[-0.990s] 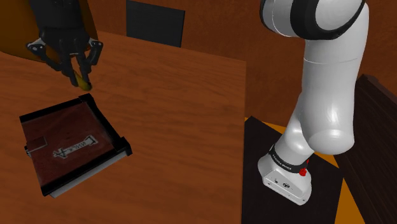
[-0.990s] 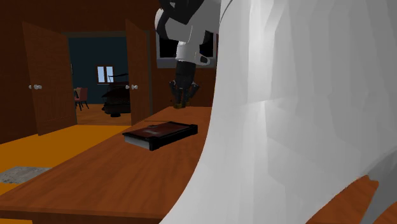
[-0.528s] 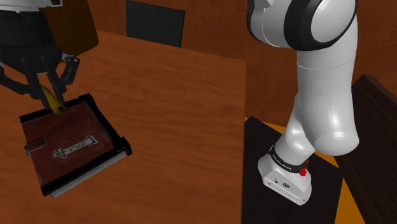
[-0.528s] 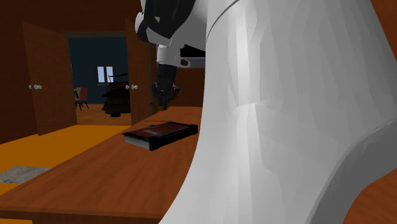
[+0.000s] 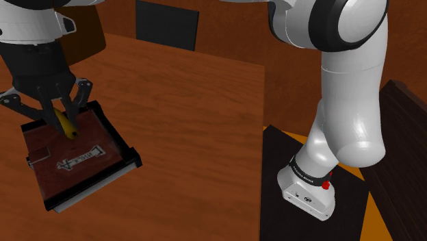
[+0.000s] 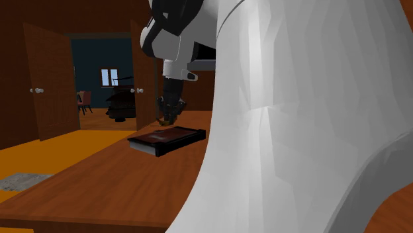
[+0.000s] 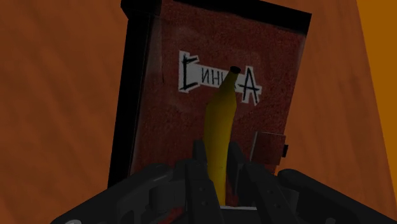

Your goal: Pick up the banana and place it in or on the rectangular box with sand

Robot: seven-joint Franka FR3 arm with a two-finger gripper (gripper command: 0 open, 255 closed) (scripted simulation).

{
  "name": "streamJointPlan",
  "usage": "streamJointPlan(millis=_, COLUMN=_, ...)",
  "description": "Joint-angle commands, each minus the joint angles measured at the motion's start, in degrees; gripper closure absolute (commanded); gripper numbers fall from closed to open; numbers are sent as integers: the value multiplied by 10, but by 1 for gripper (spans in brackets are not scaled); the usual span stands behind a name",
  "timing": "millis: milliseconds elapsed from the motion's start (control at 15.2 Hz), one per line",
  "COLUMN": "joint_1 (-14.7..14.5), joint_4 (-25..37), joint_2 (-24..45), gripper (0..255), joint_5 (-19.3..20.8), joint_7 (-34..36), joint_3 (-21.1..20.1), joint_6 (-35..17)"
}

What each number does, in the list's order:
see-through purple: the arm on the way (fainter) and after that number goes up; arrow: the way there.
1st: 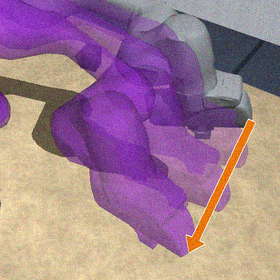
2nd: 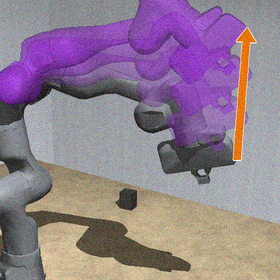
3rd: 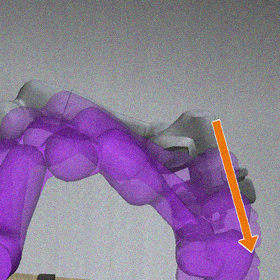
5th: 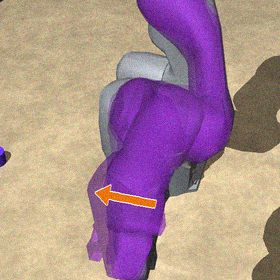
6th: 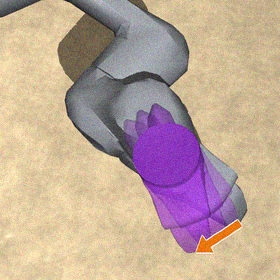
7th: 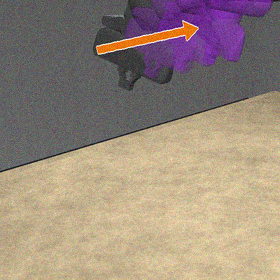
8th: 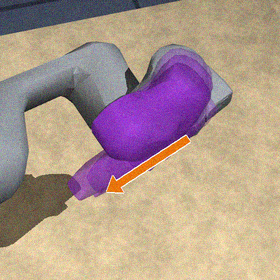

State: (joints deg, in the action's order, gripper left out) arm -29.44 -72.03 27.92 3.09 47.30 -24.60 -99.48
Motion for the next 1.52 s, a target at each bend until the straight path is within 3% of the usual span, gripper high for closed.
streamJointPlan(millis=0, joint_1=3, joint_4=-20, joint_2=-3, gripper=255, joint_5=-1, joint_7=-1, joint_3=0, joint_6=-18)
streamJointPlan(millis=594, joint_1=4, joint_4=-32, joint_2=-3, gripper=255, joint_5=-1, joint_7=-2, joint_3=0, joint_6=-29)
streamJointPlan(millis=660, joint_1=4, joint_4=-32, joint_2=-3, gripper=0, joint_5=-1, joint_7=-2, joint_3=0, joint_6=-29)
streamJointPlan(millis=990, joint_1=4, joint_4=-32, joint_2=-3, gripper=0, joint_5=-1, joint_7=-2, joint_3=0, joint_6=-29)
streamJointPlan(millis=1254, joint_1=-2, joint_4=53, joint_2=4, gripper=0, joint_5=1, joint_7=-2, joint_3=1, joint_6=48)
streamJointPlan(millis=1452, joint_1=-2, joint_4=53, joint_2=4, gripper=0, joint_5=1, joint_7=-2, joint_3=1, joint_6=48)
